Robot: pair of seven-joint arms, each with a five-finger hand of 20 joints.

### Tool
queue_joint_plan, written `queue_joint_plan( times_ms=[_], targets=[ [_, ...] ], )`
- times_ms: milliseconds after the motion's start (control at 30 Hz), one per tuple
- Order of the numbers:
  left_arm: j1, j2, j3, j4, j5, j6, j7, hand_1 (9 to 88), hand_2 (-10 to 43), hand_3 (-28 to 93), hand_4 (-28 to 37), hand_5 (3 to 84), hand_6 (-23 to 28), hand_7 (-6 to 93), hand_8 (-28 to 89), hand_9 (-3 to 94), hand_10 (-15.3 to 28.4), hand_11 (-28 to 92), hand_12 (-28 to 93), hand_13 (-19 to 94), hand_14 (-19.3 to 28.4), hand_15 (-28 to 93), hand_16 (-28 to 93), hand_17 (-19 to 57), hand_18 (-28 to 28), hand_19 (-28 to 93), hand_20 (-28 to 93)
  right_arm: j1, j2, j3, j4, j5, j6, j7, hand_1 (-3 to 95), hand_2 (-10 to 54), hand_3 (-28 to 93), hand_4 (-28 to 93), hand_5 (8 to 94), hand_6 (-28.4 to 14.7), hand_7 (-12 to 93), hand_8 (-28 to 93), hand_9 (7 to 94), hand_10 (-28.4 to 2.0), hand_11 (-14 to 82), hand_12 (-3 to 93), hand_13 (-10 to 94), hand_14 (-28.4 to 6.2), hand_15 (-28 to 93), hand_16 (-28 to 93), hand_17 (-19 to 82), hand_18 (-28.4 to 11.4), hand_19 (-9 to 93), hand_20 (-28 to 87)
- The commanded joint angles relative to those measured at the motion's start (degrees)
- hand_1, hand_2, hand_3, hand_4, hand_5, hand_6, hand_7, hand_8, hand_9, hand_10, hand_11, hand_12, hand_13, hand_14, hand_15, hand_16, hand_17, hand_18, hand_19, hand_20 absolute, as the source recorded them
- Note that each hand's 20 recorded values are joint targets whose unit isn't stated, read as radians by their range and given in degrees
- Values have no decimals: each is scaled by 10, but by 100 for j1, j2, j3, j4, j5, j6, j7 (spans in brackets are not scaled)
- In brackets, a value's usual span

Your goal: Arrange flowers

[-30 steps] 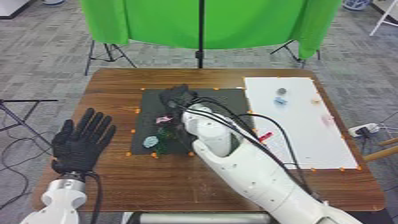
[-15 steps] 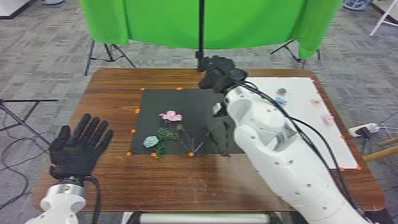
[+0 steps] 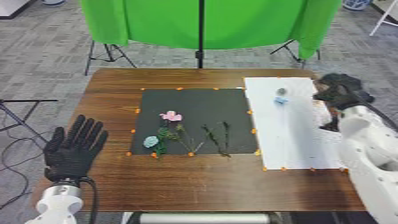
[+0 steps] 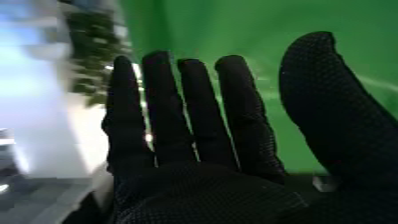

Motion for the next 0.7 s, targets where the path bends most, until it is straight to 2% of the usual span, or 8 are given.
queue_joint_plan(
  times_ms=[33,200,333,400,433,600,633,700],
  targets=[
    [132,-11,2,-9,0,75,8,282,122,788,-283,456,102,109,-89,390,156,197,99,272,164,332,-71,-82,133,334,109,-538,38,343,-6,-48,-411,2,339,-95,837,-283,483,-28,167,-143,468,-157,109,133,407,-148,260,154,185,-190,579,210],
    [126,-45,20,4,-17,161,-29,282,123,788,-283,457,103,109,-89,391,156,197,99,273,164,332,-71,-82,133,335,109,-486,-101,444,106,136,-868,-119,321,-95,792,-283,460,-25,158,-137,448,-146,95,131,407,-144,245,162,187,-194,573,212],
    [131,-47,34,-1,113,162,-48,282,123,789,-283,457,103,110,-88,390,158,198,100,272,164,333,-71,-82,133,335,109,-486,-116,373,206,-485,-1271,-191,371,-95,748,-283,469,-21,160,-135,466,-139,98,133,451,-135,246,178,214,-209,571,218],
    [179,-72,55,-20,337,268,-111,282,123,789,-283,457,103,110,-89,391,159,197,99,272,164,333,-71,-82,133,335,109,-453,-96,225,438,-964,-1019,-306,421,-95,745,-283,475,-19,164,-138,475,-139,103,135,465,-131,253,181,224,-208,572,221],
    [183,-78,70,-21,368,255,-131,282,123,788,-283,457,103,110,-89,390,158,197,99,272,164,332,-72,-82,133,335,109,-460,-89,178,528,-969,-792,-294,455,-95,738,-283,478,-17,168,-139,484,-140,107,136,472,-128,257,180,228,-207,569,220],
    [195,-100,64,-18,317,207,-108,282,125,787,-283,457,103,109,-89,389,158,197,99,270,164,332,-71,-83,133,336,110,-585,-137,74,712,-884,62,-238,599,-95,650,-283,612,14,207,-160,647,-112,164,151,628,-66,322,271,291,-188,645,263],
    [212,-100,56,-27,295,200,-92,282,125,787,-283,457,103,109,-89,388,158,197,98,270,164,332,-71,-83,133,336,110,-598,-138,60,718,-877,187,-262,663,-95,548,-283,638,20,211,-161,689,-107,163,181,659,-53,323,330,297,-188,663,283],
    [222,-96,48,-35,253,166,-90,282,125,788,-283,457,103,109,-89,388,157,197,98,269,164,331,-71,-83,133,336,110,-644,-130,53,646,-850,418,-298,675,-95,566,-282,690,23,219,-103,788,-90,95,301,700,-40,391,400,312,-190,706,323]
  ],
)
